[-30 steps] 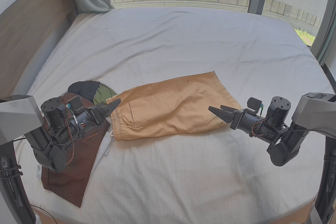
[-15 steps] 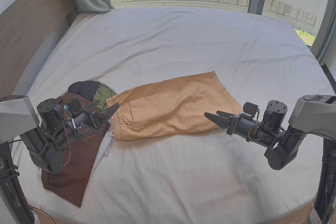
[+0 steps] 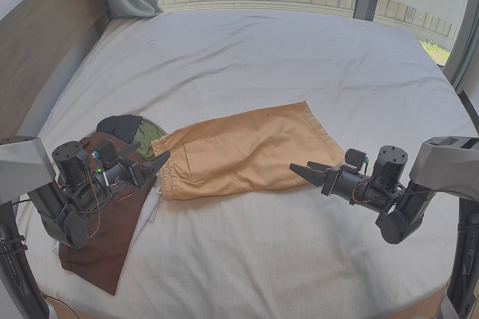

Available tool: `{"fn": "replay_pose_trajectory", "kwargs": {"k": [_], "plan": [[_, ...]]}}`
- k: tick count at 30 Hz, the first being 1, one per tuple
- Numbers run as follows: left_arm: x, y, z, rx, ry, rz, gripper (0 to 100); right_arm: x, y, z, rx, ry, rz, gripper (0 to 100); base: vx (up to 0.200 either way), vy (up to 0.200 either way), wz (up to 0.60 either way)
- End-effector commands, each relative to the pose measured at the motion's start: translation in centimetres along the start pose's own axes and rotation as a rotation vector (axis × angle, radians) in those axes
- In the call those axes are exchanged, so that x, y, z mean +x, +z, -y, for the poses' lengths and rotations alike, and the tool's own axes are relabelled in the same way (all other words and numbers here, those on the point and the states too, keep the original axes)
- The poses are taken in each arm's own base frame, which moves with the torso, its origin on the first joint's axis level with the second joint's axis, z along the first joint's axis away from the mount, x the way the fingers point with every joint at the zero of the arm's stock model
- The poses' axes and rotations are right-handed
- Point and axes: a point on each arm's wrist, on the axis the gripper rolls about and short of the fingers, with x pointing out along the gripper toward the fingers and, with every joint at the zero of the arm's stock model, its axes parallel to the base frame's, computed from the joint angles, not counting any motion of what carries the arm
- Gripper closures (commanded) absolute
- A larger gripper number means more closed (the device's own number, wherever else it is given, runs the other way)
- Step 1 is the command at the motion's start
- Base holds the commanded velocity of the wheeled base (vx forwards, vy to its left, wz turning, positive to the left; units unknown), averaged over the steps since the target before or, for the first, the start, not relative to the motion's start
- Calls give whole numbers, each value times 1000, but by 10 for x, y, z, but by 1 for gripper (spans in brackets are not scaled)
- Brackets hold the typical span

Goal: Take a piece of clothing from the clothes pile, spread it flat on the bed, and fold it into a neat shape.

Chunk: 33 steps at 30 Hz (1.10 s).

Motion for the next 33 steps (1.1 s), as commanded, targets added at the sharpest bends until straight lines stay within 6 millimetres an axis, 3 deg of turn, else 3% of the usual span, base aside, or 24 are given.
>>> {"fn": "replay_pose_trajectory", "kwargs": {"k": [1,15,33], "plan": [[0,-1,-1,-2,2,-3,0,1,-5,4,11,-8,-11,0,0,0,0],[-2,-3,-7,-4,18,-8,0,1,-34,28,61,-79,-75,0,0,0,0],[-1,-3,-7,-3,18,-6,0,6,-49,50,80,-109,-88,0,0,0,0]]}}
